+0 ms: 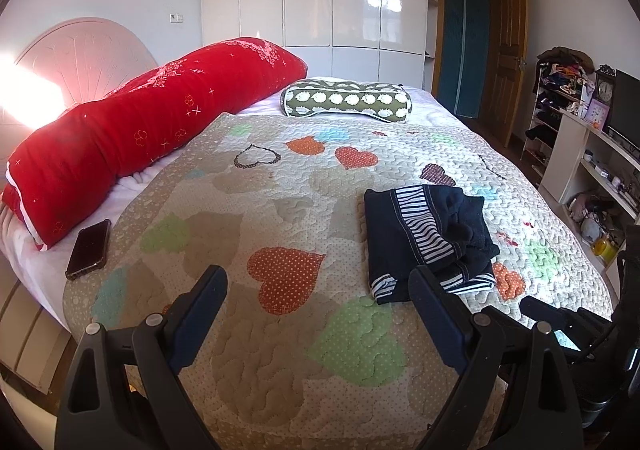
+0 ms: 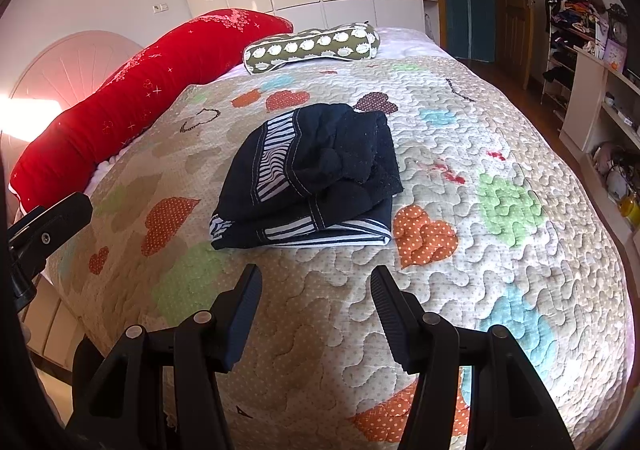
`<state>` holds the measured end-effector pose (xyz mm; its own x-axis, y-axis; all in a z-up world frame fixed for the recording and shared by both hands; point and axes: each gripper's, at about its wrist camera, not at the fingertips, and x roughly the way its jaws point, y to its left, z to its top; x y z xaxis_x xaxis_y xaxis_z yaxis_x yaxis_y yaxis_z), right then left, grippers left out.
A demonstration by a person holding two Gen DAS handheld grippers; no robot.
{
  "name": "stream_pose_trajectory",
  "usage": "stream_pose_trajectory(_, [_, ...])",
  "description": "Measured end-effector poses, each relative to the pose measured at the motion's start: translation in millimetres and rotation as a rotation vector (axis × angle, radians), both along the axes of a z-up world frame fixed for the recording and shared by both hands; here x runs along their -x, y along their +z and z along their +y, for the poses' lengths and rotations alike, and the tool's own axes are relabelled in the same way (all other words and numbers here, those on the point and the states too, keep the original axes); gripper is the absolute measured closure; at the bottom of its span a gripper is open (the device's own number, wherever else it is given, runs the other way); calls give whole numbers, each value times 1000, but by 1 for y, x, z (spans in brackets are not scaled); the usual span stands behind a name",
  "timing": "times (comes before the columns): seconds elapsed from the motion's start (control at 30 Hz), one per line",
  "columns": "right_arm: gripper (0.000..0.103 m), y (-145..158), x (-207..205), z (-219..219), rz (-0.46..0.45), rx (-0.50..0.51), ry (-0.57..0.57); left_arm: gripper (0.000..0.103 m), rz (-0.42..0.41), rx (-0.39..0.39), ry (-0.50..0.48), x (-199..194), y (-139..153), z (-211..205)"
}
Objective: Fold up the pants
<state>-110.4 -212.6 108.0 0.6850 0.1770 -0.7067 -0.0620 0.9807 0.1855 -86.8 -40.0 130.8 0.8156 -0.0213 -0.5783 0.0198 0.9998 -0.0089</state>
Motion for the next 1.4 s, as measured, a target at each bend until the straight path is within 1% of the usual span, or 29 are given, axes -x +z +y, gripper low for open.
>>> stream_pose_trajectory(0.2, [42, 1, 1, 1, -2, 2, 7, 11, -21, -1, 47, 4, 6, 5])
stream_pose_trajectory(0.27, [42, 1, 1, 1, -2, 3, 7, 8, -28, -18, 50, 6, 7, 4])
stream_pose_trajectory(0.3, [42, 2, 1, 1, -3, 4, 8, 4, -34, -25, 48, 7, 7, 3])
stream_pose_trajectory(0.4, [42, 2, 1, 1, -3, 3, 11, 2, -38, -19, 13, 9, 8, 0])
stream_pose_trajectory(0.53, [42, 2, 1, 2, -2, 7, 13, 1, 21, -7, -26, 4, 1, -5])
stream_pose_trajectory(0.63, [42, 3, 1, 1, -4, 11, 13, 1, 62, 13, -31, 0, -5, -4])
stream_pose_trajectory(0.77, [42, 2, 0, 1, 0, 10, 11, 1, 77, 28, -32, -2, -8, -3])
stream_pose_trajectory(0.97, [42, 1, 0, 3, 3, 15, 13, 1, 103, 31, -49, -5, -12, -4])
stream_pose_trajectory(1.4, [41, -2, -2, 5, 14, 21, 10, 1, 147, 32, -50, -12, -22, -4])
